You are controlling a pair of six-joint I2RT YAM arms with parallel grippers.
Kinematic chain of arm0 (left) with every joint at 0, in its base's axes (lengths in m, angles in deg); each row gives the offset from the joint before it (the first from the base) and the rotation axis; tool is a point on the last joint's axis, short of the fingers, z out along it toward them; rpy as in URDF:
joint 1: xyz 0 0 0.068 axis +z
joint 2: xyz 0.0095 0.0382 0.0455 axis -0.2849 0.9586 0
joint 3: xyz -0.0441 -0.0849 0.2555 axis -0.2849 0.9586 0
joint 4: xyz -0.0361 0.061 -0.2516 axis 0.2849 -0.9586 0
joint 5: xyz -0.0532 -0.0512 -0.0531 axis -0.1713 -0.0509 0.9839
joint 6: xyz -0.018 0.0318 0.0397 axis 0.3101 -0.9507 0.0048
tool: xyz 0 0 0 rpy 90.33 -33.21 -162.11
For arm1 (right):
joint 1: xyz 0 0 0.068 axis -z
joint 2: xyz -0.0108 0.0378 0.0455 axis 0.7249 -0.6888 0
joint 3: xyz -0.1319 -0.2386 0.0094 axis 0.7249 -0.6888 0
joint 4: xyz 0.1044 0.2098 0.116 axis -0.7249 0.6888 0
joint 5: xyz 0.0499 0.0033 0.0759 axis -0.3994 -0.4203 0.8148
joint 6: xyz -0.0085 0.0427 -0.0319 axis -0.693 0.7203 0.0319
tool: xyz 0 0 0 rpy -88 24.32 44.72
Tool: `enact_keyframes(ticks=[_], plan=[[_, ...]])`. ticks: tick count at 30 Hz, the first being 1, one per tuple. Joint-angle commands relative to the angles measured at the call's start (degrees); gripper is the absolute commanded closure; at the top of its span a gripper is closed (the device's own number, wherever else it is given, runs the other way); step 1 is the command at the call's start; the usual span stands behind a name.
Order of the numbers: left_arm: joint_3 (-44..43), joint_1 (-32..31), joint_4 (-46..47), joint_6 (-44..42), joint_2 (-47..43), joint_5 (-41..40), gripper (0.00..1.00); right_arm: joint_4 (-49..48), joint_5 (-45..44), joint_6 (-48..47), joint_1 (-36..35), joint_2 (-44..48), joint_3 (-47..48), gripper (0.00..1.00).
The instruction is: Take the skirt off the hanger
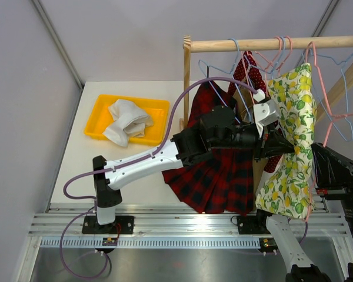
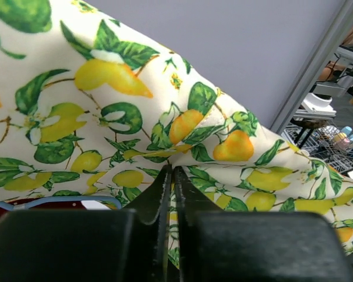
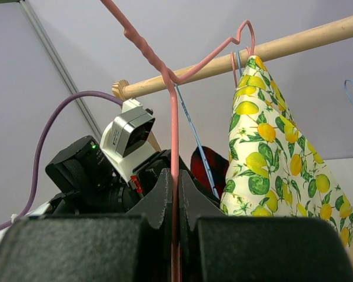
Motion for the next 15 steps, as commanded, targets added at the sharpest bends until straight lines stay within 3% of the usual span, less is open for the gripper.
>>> enact_keyframes(ticks=[1, 6, 11, 12, 13, 14, 15], plan=[[-0.4, -0.3, 1.9, -0.5, -2.3, -1.5, 1.00, -6.8, 2.1, 0.9, -0.3, 0.0, -0.3, 1.00], [5.1, -0.4, 0.5, -4.1, -7.4, -6.0, 1.00, -5.7, -0.5, -0.6, -0.4, -0.3, 0.0, 1.00], [17.5, -0.4, 1.6, -6.5, -17.2, -10.9, 1.00, -5.7, -2.7, -1.3, -0.6, -0.8, -0.1, 1.00], [17.6, -0.4, 0.9, -6.4, -17.6, -11.2, 0.95, -5.9, -2.6, -1.1, -0.7, -0.8, -0.1, 1.00], [17.6, -0.3, 0.6, -6.4, -17.7, -10.6, 0.60, -6.0, -2.4, -1.0, -0.7, -1.1, -0.1, 1.00], [17.7, -0.3, 0.6, -6.5, -17.8, -8.9, 0.43, -6.2, -1.9, -0.8, -0.7, -1.1, -0.1, 1.00], [17.6, -0.3, 0.9, -6.2, -17.5, -8.4, 0.44, -6.4, -1.7, -0.8, -0.7, -1.3, -0.1, 1.00]])
